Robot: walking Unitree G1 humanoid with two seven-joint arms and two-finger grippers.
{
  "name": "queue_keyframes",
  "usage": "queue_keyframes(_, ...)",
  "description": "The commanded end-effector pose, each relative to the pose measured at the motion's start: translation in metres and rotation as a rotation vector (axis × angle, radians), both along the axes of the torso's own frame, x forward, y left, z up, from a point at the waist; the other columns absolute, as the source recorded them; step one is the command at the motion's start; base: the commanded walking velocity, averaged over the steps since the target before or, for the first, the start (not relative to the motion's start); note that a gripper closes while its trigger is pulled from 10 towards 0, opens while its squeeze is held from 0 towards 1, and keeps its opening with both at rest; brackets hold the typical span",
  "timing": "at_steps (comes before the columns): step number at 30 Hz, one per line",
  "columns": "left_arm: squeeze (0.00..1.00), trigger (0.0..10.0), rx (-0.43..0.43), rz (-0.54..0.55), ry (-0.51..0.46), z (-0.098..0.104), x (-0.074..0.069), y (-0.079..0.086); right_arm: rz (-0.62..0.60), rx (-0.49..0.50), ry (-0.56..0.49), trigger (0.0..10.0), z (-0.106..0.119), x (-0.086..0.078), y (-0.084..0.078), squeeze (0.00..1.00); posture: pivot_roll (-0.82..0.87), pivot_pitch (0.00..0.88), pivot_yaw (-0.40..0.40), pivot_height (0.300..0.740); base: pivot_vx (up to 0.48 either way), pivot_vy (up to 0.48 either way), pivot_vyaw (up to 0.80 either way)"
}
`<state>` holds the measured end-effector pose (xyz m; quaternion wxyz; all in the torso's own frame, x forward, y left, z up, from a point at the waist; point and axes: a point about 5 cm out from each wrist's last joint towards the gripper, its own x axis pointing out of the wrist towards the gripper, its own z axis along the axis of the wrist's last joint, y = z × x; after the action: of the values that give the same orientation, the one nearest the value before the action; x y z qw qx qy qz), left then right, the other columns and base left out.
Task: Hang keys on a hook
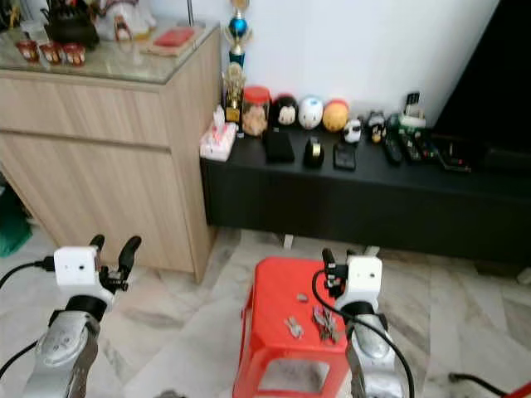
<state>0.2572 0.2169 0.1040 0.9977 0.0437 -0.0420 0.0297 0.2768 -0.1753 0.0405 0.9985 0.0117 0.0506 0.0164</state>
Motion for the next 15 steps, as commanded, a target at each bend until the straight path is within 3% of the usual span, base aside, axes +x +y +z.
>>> queue_keyframes(1,0.00,10.0,0.010,-0.008,0.021,-0.0019,0.0018,-0.0019,-0.005,-0.013,0.008,10.0,-0.0004,0.0012,-0.0031,0.00,0.02,0.000,-0.084,0.634,0.000,0.000,0.00)
queue_keyframes(15,0.00,10.0,-0.012,-0.059,0.044,-0.0051,0.0060,-0.0115,-0.010,-0.019,0.035,10.0,-0.0057,0.0011,-0.0059,0.00,0.02,0.000,-0.085,0.634,0.000,0.000,0.00)
